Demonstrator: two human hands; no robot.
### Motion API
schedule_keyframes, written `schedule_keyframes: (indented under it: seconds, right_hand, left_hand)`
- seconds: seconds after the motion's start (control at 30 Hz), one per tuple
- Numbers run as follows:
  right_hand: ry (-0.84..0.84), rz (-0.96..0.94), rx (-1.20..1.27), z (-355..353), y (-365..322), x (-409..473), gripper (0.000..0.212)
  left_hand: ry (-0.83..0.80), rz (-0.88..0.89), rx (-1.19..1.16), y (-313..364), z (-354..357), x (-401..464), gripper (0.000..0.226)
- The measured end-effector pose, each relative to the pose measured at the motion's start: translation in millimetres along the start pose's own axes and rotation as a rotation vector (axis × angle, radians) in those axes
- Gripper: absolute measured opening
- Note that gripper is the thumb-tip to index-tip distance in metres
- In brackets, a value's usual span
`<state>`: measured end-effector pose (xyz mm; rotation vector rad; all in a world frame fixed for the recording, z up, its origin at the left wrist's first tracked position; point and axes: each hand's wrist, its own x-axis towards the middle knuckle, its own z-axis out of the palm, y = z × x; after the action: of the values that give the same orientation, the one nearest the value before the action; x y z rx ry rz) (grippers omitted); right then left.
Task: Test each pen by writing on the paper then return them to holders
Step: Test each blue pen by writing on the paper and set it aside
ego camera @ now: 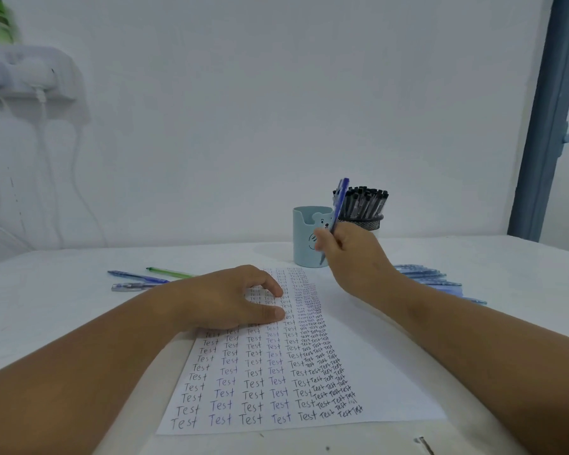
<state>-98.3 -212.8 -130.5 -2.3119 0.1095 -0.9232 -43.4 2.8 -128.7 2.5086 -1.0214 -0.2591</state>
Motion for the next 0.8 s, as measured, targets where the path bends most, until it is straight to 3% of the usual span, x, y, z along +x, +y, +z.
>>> schedule_keyframes:
  seconds: [0.1,0.17,0.47,0.8]
  right_hand:
    - [-0.043,-0.036,0.064,-2.9,-0.4,2.2,0.012]
    - [-0.075,-0.061,0.114,-2.4,0.0,0.3,0.028]
    - [-0.17,-0.232,0.003,-3.4,-0.7,-6.7,0.024]
    - [-0.155,-0.255,-0.09,0.0,12.5,1.2,0.014]
  left_hand:
    - [-0.004,-0.002,0.001,0.2,-0.2,-0.1,0.041]
    - [-0.005,-0.003,-0.003,-0.1,-0.3,-0.2,0.041]
    - [0.0,0.001,0.001,0.2,0.0,0.1,0.041]
    - [-0.002,-0.008,0.019,2.8,0.0,0.0,0.042]
